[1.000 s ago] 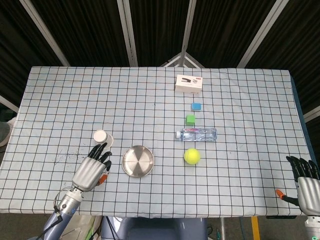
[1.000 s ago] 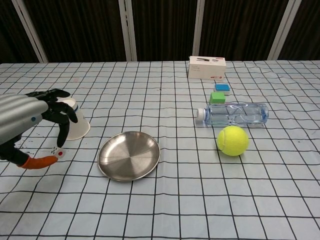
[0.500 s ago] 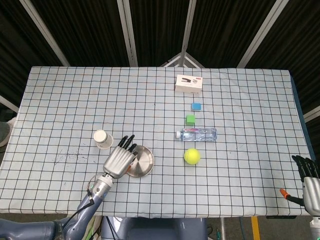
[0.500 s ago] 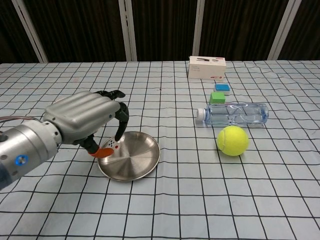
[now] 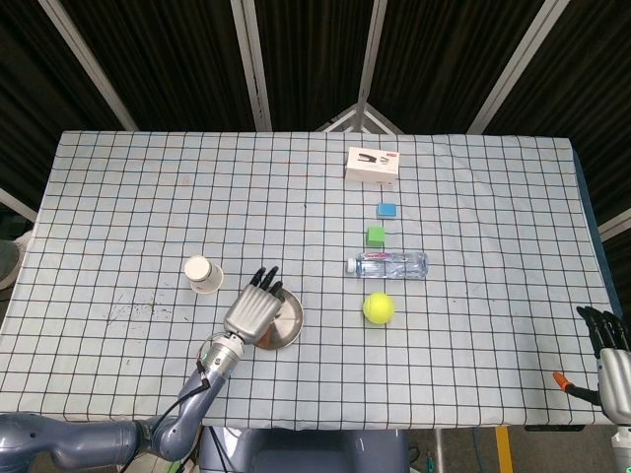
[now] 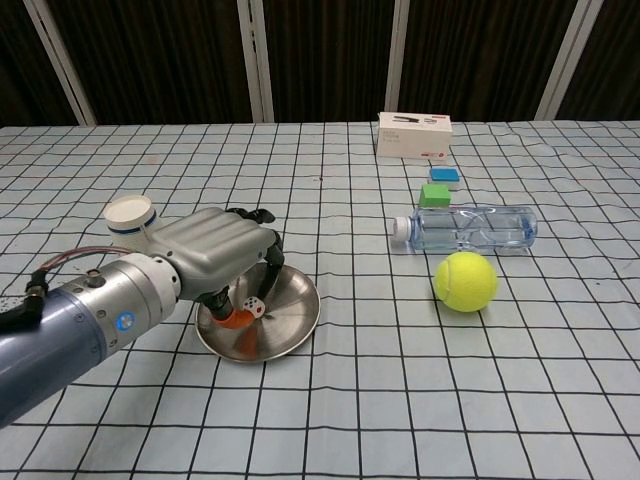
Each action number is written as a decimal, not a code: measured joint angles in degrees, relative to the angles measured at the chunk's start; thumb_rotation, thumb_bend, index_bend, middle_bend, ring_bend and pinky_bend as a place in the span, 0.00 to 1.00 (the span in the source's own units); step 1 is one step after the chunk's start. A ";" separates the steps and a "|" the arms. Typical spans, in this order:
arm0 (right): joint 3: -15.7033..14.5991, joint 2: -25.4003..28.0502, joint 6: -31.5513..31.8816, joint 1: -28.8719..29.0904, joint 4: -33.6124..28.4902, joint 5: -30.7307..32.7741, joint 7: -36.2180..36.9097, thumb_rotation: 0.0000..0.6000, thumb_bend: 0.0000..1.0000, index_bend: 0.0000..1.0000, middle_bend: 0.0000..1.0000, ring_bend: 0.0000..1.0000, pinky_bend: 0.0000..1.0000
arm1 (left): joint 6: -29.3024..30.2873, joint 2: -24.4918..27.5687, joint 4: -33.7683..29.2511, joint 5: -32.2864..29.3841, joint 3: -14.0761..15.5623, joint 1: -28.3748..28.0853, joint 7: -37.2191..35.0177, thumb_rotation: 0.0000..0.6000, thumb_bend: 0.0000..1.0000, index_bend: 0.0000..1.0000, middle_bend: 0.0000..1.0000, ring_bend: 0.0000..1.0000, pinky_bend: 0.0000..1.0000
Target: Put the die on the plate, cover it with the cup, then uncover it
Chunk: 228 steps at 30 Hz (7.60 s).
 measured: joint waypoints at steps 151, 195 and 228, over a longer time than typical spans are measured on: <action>0.27 2.12 0.38 -0.67 -2.62 0.68 1.61 1.00 0.13 0.12 0.14 0.10 0.03 | 12.05 19.70 -27.30 -26.60 -0.50 -16.02 7.70 1.00 0.49 0.47 0.44 0.28 0.26; 0.56 2.55 0.50 -0.88 -2.51 0.98 2.39 1.00 0.13 0.12 0.14 0.10 0.03 | 12.07 16.40 -22.57 -21.28 7.67 -17.21 3.66 1.00 0.40 0.20 0.18 0.14 0.25; 0.50 2.91 0.07 -0.87 -3.11 1.19 2.36 1.00 0.13 0.12 0.14 0.10 0.03 | 11.09 14.11 -19.25 -17.25 9.56 -15.64 2.79 1.00 0.42 0.31 0.29 0.23 0.33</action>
